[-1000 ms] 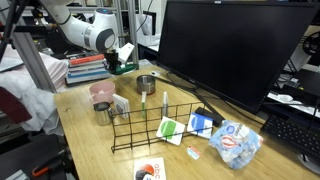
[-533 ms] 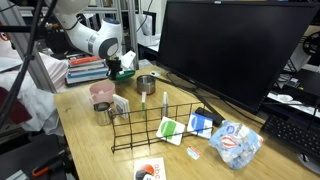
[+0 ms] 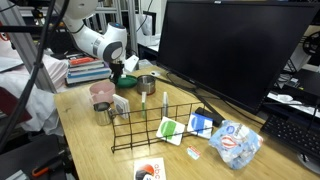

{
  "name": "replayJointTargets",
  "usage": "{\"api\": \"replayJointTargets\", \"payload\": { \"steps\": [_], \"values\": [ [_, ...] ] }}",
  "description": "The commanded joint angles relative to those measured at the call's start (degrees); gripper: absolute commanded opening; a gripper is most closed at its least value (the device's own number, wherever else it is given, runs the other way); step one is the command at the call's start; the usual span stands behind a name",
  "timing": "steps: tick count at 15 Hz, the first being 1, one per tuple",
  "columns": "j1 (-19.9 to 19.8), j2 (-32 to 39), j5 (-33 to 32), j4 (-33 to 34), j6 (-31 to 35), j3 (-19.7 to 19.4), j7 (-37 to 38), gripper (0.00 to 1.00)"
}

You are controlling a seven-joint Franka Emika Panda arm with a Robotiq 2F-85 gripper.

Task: Move the green plate to the left

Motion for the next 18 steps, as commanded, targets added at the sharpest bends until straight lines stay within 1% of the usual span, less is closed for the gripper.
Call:
{"api": "replayJointTargets", "payload": {
  "steps": [1,5,8,9,11,12,18],
  "values": [
    [0.12,0.16,1.25,1.51,-2.19,-0.42,-1.6,0.45],
    [0.54,-0.78,1.13,1.54,-2.42,-1.23,-0.96,0.73],
    [0.76,-4.1,0.65,-0.45,-1.77,-1.92,0.08,0.95],
    [1.03,-1.12,1.17,1.47,-1.13,-1.67,-0.65,0.76],
    [1.08,-2.54,1.27,1.05,-1.29,-1.83,-0.61,0.9],
    [1.17,-2.75,1.25,0.95,-1.36,-1.93,-0.55,0.95],
    [1.32,-2.74,1.22,0.71,-1.36,-2.15,-0.53,0.95]
  ]
}}
